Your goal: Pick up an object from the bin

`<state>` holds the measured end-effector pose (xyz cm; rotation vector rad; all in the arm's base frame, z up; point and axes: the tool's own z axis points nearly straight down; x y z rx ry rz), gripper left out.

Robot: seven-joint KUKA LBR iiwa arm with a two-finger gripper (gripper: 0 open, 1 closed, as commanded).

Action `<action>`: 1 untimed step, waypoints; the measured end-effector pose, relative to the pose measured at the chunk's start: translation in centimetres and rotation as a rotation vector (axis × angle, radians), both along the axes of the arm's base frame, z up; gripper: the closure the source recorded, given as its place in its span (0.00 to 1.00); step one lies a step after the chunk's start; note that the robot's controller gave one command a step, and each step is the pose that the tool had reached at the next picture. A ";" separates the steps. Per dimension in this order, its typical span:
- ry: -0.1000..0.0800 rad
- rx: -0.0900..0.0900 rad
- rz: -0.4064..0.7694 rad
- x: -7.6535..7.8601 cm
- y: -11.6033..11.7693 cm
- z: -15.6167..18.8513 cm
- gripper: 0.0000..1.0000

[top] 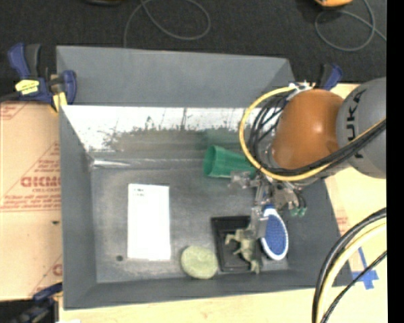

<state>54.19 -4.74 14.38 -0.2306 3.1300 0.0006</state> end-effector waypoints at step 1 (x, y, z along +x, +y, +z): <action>0.005 -0.001 0.026 0.2 0.1 -5.9 0.00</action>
Offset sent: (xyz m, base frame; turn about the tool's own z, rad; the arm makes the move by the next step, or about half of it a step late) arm 0.0014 -0.0053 -0.0738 0.1089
